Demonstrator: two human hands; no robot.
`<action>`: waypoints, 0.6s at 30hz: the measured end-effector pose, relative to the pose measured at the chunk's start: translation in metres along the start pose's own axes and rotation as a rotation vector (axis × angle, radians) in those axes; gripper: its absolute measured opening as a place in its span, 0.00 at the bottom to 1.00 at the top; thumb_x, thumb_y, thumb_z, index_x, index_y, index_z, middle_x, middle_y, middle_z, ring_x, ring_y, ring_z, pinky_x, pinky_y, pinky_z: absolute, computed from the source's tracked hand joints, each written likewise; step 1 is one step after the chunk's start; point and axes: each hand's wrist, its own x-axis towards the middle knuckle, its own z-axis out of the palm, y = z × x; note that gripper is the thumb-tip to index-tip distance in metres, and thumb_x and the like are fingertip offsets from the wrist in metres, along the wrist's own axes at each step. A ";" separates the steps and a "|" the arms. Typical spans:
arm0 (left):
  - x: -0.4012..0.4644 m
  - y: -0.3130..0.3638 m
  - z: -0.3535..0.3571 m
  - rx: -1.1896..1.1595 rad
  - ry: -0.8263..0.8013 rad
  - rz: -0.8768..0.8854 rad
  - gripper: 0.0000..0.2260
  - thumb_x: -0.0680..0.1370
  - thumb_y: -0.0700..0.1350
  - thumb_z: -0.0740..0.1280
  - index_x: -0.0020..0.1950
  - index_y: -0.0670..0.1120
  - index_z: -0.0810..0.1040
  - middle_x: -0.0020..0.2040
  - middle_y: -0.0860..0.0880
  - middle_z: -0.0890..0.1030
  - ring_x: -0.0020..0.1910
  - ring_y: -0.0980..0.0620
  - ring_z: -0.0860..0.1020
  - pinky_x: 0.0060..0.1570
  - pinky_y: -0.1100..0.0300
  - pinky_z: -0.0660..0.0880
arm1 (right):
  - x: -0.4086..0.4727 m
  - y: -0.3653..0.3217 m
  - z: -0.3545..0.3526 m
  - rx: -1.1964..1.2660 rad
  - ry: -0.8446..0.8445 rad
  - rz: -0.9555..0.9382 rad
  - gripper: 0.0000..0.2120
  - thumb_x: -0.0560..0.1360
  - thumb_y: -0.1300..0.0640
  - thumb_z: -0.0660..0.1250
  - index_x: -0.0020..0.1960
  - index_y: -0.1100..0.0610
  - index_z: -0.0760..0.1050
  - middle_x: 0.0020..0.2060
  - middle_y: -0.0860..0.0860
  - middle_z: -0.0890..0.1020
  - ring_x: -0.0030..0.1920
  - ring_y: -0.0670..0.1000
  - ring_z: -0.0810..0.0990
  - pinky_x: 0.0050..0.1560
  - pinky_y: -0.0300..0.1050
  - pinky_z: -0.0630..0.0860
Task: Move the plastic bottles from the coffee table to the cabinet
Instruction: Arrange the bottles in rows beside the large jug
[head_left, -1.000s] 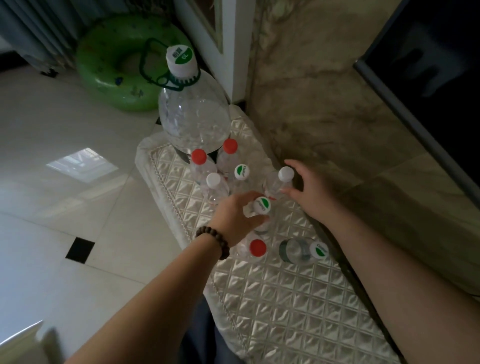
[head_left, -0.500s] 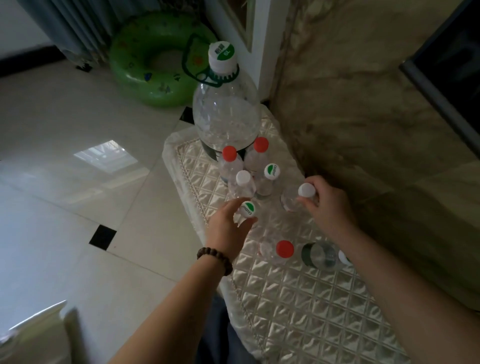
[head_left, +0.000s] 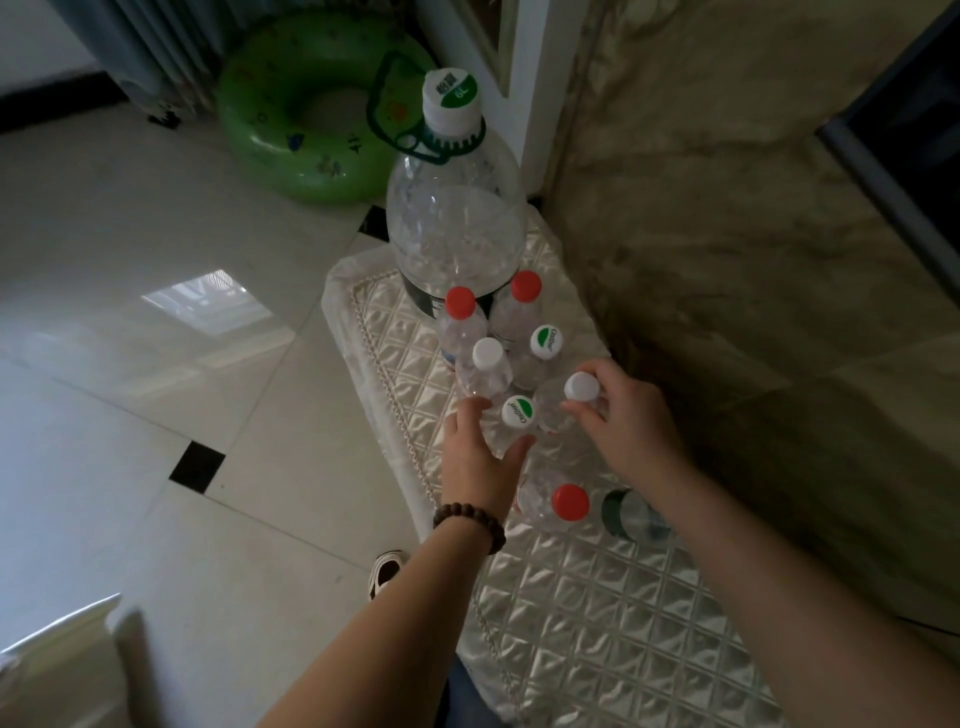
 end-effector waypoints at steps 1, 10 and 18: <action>0.000 0.000 0.001 -0.009 0.008 -0.006 0.23 0.70 0.47 0.76 0.60 0.50 0.70 0.59 0.51 0.73 0.56 0.52 0.74 0.58 0.51 0.75 | 0.001 -0.001 0.000 -0.001 0.004 -0.005 0.14 0.74 0.54 0.70 0.58 0.54 0.73 0.50 0.53 0.81 0.49 0.50 0.77 0.47 0.46 0.76; 0.001 0.000 0.000 0.009 -0.012 -0.007 0.26 0.71 0.48 0.75 0.64 0.49 0.69 0.62 0.50 0.74 0.60 0.50 0.74 0.59 0.53 0.73 | 0.001 -0.001 0.003 0.015 -0.027 0.028 0.17 0.75 0.54 0.70 0.62 0.54 0.72 0.55 0.53 0.80 0.56 0.53 0.78 0.48 0.42 0.71; -0.033 -0.007 -0.020 0.042 0.054 0.103 0.19 0.76 0.48 0.69 0.65 0.48 0.70 0.63 0.50 0.74 0.63 0.52 0.72 0.62 0.52 0.71 | -0.032 0.014 -0.017 0.135 0.027 0.053 0.25 0.73 0.49 0.71 0.68 0.49 0.70 0.65 0.52 0.76 0.66 0.52 0.73 0.62 0.47 0.72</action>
